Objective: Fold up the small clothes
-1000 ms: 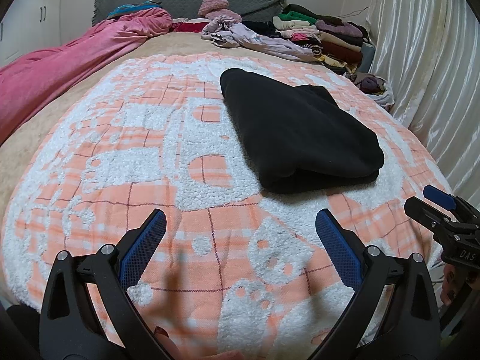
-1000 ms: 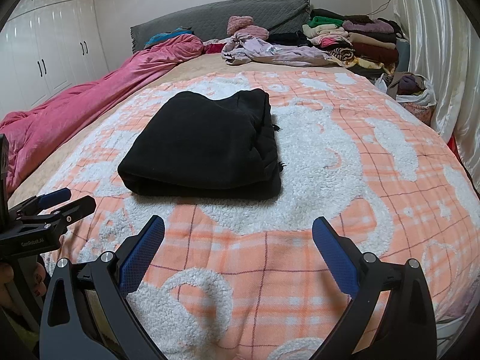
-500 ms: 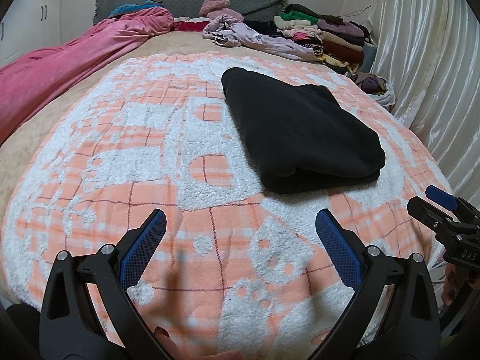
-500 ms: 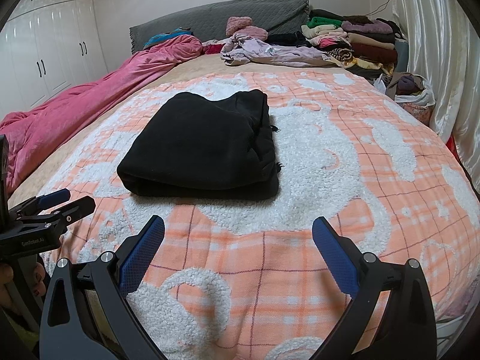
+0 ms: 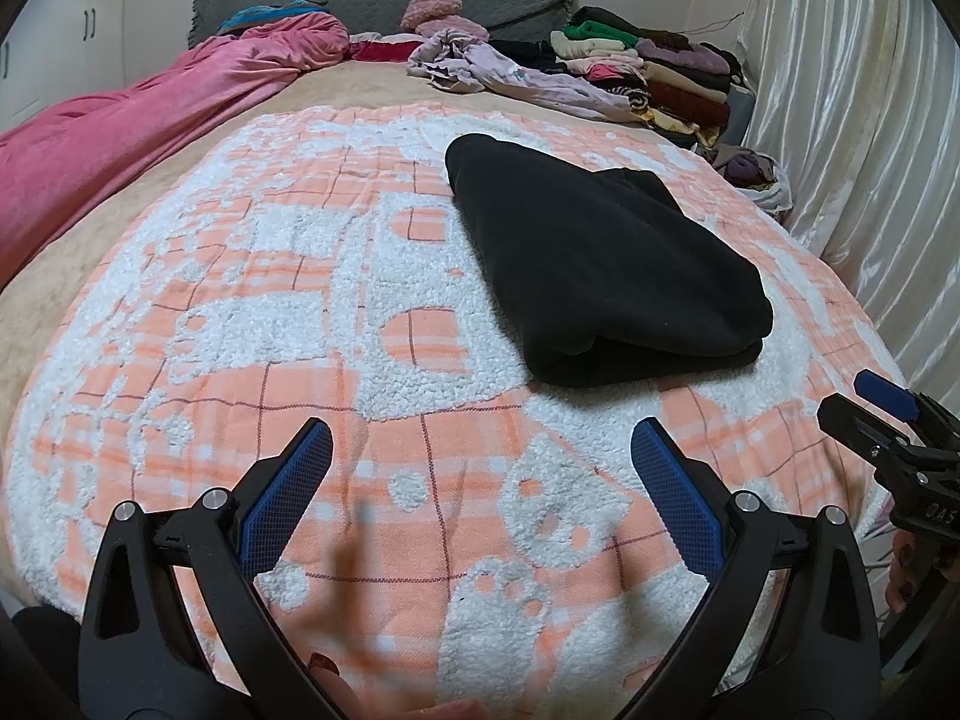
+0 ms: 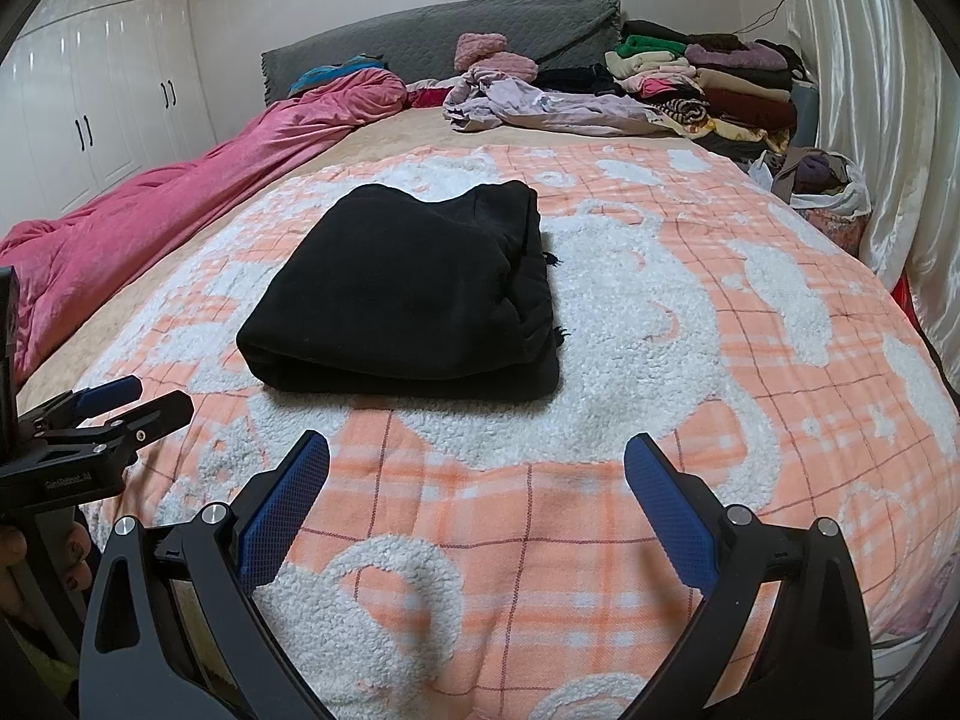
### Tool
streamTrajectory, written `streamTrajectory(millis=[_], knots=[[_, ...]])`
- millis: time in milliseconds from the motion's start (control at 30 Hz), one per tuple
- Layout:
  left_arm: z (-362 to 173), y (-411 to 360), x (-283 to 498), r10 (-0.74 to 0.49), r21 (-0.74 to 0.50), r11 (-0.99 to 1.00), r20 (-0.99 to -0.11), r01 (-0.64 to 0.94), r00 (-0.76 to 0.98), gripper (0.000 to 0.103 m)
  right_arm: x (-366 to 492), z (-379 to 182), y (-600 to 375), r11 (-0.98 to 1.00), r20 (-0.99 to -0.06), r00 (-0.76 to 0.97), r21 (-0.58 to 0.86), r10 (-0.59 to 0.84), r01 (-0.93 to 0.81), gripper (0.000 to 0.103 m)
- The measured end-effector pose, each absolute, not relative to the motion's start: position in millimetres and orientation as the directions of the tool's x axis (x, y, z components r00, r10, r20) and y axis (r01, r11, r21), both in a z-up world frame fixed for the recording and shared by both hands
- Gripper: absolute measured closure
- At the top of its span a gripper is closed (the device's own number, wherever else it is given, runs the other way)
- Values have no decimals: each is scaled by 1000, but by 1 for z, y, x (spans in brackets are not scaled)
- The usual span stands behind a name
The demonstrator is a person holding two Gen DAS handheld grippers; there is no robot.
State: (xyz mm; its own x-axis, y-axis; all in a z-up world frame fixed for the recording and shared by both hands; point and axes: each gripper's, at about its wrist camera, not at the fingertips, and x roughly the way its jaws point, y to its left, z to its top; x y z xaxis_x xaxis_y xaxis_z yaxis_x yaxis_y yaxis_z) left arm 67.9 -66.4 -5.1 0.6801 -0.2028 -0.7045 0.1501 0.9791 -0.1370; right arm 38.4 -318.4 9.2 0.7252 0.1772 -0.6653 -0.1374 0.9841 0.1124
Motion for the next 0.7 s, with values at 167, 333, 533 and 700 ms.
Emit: streamTrajectory(millis=[167,333,533,700], knots=[[-5,-66,68,-203,-137,979,-704,150,681,10,38,11,-318,985,-667,725,108,173,-135,5],[-5,-65,68,-196,-135,980,-704,143,683,10,38,11,-318,985,-667,725,109,173,-134,5],[-6,-64,68,-196,-135,981,-704,142,683,10,39,11,-318,985,-666,725,111,174,-135,5],[-5,-62,68,-190,-132,982,-702,137,686,10,39,12,-320,985,-667,725,109,172,-133,5]])
